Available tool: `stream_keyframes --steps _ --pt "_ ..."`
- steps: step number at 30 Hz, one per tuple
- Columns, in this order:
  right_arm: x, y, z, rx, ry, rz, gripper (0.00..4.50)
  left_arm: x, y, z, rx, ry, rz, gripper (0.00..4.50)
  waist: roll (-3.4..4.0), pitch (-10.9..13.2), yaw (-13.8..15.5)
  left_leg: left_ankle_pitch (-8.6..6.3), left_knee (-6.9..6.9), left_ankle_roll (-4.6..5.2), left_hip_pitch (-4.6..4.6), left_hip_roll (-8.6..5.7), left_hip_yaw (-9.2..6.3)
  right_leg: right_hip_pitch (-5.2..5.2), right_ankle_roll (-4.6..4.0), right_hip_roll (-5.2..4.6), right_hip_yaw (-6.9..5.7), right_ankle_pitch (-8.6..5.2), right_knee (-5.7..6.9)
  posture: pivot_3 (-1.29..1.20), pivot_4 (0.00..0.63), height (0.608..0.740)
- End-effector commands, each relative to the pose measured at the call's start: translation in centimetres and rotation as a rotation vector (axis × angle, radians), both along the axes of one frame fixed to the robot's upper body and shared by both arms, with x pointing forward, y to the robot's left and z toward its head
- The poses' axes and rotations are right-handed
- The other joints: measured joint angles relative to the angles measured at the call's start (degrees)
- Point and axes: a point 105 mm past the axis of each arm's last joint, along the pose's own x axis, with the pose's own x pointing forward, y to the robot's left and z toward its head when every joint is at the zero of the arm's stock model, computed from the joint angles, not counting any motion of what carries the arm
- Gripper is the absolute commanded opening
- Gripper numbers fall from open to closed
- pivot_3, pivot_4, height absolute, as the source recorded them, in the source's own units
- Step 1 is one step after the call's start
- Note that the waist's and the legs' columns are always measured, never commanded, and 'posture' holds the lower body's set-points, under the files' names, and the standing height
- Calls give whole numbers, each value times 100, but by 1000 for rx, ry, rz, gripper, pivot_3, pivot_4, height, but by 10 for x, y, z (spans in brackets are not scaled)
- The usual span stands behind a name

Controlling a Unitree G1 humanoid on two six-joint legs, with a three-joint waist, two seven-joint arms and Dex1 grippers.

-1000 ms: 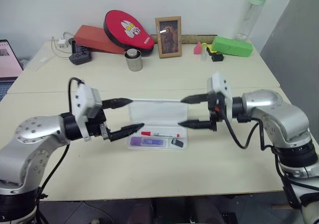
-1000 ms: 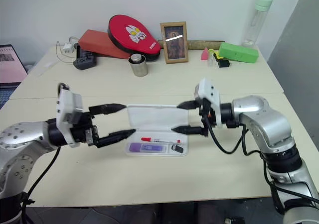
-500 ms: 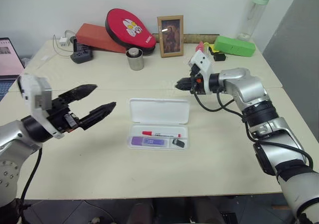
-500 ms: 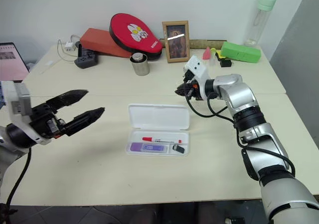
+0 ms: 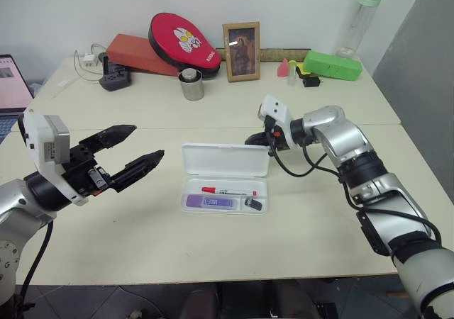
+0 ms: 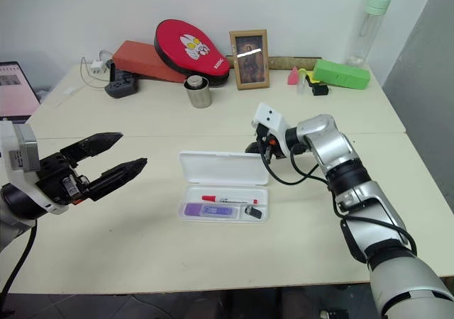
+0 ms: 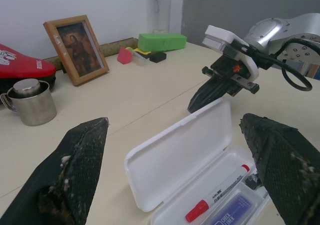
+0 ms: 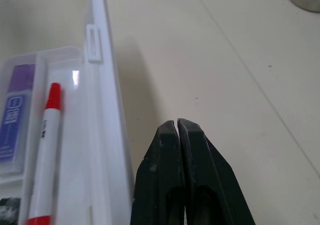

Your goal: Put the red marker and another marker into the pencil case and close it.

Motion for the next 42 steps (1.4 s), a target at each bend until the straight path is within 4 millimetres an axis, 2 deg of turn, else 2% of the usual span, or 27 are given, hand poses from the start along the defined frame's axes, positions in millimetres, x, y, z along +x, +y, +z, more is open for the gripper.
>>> stream_keyframes --steps 1,4,8,11,19,24,28,32,37,42 --pt "-23 5 11 -21 -51 123 61 -7 -10 0 63 10 -82 4500 0 0 0 0 0 0 0 0 0 -1 0 0 0 0 0 0 150 740" --pt "-41 6 9 -33 -69 188 61 -13 -18 -8 121 65 -175 4500 0 0 0 0 -1 0 0 1 -2 0 0 0 -1 0 -1 0 150 740" --pt "-56 8 9 -29 -83 221 61 -20 -23 -17 170 129 -269 4500 2 1 -7 0 -3 0 2 1 0 -1 0 1 1 -1 0 0 150 740" --pt "-69 10 1 -58 -121 259 61 -21 -24 -26 225 184 -331 4500 2 1 -1 -1 -4 0 3 3 -1 0 -2 1 0 -2 0 0 150 740" --pt "-85 13 -18 -117 -164 281 61 -13 -24 -22 254 193 -378 4500 2 1 1 -1 -4 1 2 2 -3 1 -3 2 -5 -3 0 0 150 740" --pt "-95 13 -46 -199 -155 289 61 -12 -27 -21 266 206 -424 4500 1 1 2 -1 -5 1 3 2 -2 1 -3 1 -3 -3 -1 0 150 740" --pt "-93 10 -66 -254 -141 265 61 -10 -29 -23 281 213 -444 4500 1 0 -7 -1 -4 1 5 3 0 1 -3 2 -3 -3 1 0 150 740" --pt "-86 -2 -95 -351 -108 210 61 -9 -31 -24 284 215 -459 4500 -5 -4 -10 -1 -5 1 15 4 -2 10 -3 4 -4 -4 1 0 150 740" --pt "-91 1 -89 -299 -88 222 61 -8 -32 -25 284 219 -461 4500 -7 -9 -11 -1 -8 1 51 6 0 39 -3 5 -1 -5 1 0 150 740" --pt "-97 9 -49 -57 -32 202 61 5 -26 -23 190 252 -346 4500 -9 -9 1 -1 -7 1 47 5 -5 39 -3 5 -3 -5 2 0 150 740"
